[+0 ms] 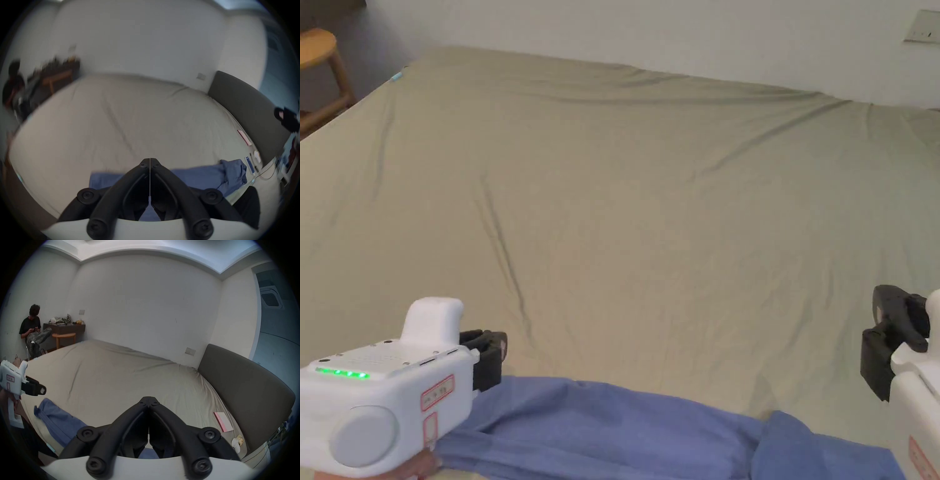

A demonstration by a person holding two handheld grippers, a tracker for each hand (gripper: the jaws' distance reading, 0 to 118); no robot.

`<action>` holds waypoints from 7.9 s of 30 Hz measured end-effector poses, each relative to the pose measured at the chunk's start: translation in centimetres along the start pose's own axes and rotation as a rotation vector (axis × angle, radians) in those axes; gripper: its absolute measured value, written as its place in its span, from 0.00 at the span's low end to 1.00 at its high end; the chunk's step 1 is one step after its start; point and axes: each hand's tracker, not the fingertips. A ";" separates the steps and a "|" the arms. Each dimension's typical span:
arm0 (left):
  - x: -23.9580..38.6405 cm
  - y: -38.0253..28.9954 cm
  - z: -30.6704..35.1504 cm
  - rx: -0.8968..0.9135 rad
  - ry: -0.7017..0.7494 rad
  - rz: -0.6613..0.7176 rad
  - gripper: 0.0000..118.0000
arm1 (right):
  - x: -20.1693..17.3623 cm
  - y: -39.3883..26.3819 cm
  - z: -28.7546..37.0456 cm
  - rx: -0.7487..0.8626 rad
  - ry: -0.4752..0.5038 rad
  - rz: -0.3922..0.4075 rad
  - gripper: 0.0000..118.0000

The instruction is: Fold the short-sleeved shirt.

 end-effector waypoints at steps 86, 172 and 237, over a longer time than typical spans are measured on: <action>5.2 0.0 -4.8 -0.108 -0.184 0.130 0.00 | 4.6 -1.1 2.4 -0.075 -0.066 -0.134 0.02; 0.2 3.3 3.5 -0.147 0.193 -0.075 0.14 | 0.8 0.3 1.0 -0.092 0.029 -0.045 0.02; 19.9 -12.9 -5.4 -0.178 -0.410 -0.447 0.00 | 0.8 -1.5 -0.3 -0.161 0.054 -0.064 0.02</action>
